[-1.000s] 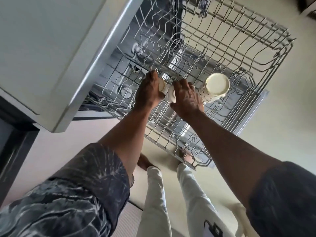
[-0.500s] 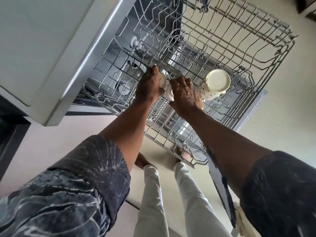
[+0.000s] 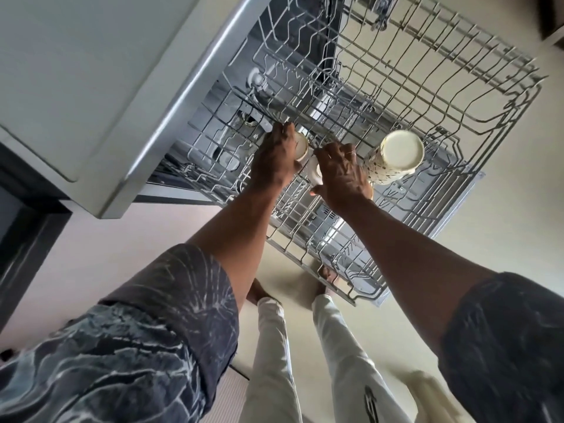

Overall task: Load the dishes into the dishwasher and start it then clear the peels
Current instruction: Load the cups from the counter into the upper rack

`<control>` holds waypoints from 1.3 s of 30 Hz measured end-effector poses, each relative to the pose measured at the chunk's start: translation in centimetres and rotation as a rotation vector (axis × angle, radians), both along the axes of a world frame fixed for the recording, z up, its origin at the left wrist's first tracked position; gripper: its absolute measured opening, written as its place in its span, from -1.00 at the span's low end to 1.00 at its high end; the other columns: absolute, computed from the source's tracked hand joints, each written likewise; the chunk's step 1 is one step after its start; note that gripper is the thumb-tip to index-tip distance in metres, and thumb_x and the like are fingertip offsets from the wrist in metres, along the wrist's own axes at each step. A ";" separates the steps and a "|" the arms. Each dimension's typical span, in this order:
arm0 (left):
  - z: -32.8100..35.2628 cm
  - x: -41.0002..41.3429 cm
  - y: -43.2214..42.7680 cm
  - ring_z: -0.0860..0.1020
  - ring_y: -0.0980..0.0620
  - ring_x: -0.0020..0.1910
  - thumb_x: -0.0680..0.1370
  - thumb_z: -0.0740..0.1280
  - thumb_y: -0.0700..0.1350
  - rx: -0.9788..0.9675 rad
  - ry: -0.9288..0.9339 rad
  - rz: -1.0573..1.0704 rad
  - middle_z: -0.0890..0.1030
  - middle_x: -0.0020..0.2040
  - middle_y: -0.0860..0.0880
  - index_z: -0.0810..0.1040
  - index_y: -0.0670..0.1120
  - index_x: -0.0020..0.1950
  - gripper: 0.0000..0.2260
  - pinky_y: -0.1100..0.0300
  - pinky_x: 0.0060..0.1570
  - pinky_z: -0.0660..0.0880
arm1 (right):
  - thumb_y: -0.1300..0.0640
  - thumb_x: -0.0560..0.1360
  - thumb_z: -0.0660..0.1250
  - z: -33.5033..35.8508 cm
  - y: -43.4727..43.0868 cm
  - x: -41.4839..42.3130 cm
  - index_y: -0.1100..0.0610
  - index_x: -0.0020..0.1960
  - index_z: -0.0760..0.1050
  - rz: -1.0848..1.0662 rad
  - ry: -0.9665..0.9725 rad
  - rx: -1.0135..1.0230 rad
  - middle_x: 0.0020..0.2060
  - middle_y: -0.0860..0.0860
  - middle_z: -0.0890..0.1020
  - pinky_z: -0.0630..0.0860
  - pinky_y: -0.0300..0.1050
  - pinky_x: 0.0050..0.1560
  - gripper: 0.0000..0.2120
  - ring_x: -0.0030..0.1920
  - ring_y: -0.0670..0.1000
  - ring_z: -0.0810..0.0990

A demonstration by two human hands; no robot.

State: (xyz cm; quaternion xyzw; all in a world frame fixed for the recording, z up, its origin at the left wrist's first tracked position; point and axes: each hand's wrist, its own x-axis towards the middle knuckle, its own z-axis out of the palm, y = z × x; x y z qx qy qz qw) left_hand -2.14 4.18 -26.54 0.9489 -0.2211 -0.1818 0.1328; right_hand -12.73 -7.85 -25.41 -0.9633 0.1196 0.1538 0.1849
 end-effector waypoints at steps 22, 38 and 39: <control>14.2 -7.1 6.8 0.47 -0.14 0.29 0.50 0.39 0.20 0.107 -0.192 -0.062 0.47 0.36 -0.14 0.28 -0.12 0.48 -0.32 -0.05 0.31 0.42 | -0.03 0.52 0.36 13.8 0.9 -2.3 0.08 0.37 0.42 -0.046 -0.182 -0.011 0.33 0.11 0.44 0.39 0.19 0.27 -0.55 0.33 0.22 0.43; 5.4 -3.5 7.8 0.57 -0.13 0.16 0.55 0.40 0.02 -0.022 0.116 0.158 0.59 0.18 -0.18 0.51 -0.17 0.24 -0.64 0.03 0.15 0.53 | 0.03 0.56 0.32 5.1 0.9 5.8 0.12 0.35 0.51 0.008 -0.032 0.063 0.29 0.21 0.54 0.54 0.12 0.20 -0.62 0.25 0.26 0.56; 4.1 -3.0 7.6 0.56 -0.14 0.17 0.56 0.38 -0.01 -0.019 0.074 0.148 0.58 0.17 -0.18 0.50 -0.18 0.25 -0.65 0.02 0.15 0.53 | 0.02 0.57 0.31 3.9 1.2 7.0 0.12 0.34 0.52 0.017 -0.033 0.078 0.29 0.21 0.53 0.54 0.12 0.20 -0.63 0.26 0.26 0.56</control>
